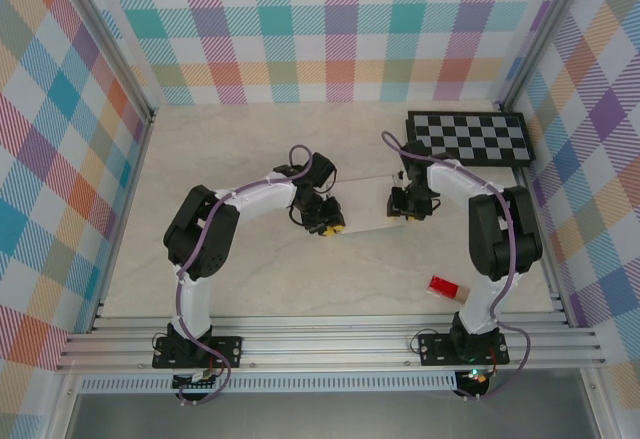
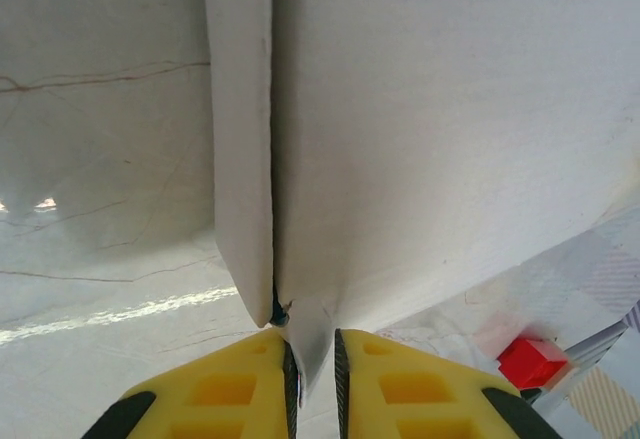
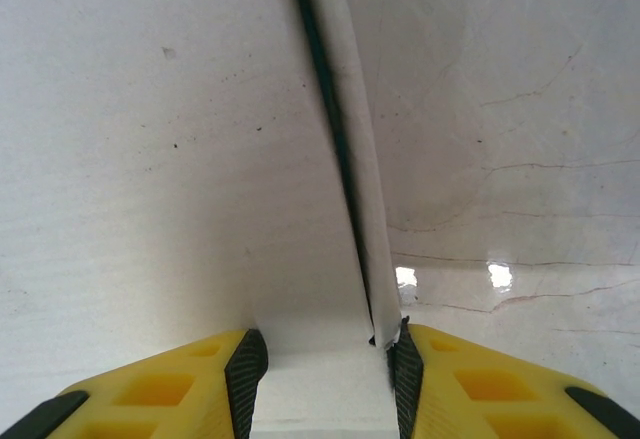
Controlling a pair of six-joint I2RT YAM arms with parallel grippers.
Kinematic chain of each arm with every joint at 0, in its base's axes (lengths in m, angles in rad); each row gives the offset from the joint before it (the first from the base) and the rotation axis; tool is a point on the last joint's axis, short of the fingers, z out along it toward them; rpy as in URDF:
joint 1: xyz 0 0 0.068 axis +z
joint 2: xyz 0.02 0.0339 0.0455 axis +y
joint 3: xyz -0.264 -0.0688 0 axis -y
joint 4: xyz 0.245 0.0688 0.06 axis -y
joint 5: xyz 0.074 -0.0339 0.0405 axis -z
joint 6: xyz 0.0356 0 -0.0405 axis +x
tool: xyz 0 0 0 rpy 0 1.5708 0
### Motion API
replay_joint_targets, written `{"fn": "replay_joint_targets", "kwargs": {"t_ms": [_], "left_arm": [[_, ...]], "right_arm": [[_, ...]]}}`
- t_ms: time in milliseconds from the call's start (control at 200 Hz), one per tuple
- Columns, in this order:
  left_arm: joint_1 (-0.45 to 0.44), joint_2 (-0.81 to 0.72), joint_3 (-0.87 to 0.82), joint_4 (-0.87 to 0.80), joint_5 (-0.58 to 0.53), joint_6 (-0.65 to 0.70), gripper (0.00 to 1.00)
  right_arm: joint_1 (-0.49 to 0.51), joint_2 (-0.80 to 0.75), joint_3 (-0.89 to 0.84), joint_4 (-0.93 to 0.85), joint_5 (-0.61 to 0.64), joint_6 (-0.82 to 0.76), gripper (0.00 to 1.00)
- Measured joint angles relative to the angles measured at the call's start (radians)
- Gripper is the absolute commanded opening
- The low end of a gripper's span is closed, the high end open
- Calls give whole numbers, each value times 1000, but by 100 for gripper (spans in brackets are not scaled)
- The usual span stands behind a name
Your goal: Fold the paper box
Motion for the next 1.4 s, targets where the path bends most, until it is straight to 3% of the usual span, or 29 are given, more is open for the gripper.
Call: {"fn": "replay_joint_targets", "kwargs": {"t_ms": [485, 995, 1190, 1400], "left_arm": [[4, 54, 81, -168, -8, 294, 26], [3, 54, 105, -251, -101, 588, 23], [2, 54, 92, -253, -143, 638, 30], [2, 54, 92, -255, -152, 636, 29]], "right_arm": [[10, 0, 2, -1, -23, -16, 43], [16, 0, 2, -5, -39, -31, 43], [16, -1, -1, -2, -57, -37, 42], [15, -1, -2, 0, -61, -56, 40]]}}
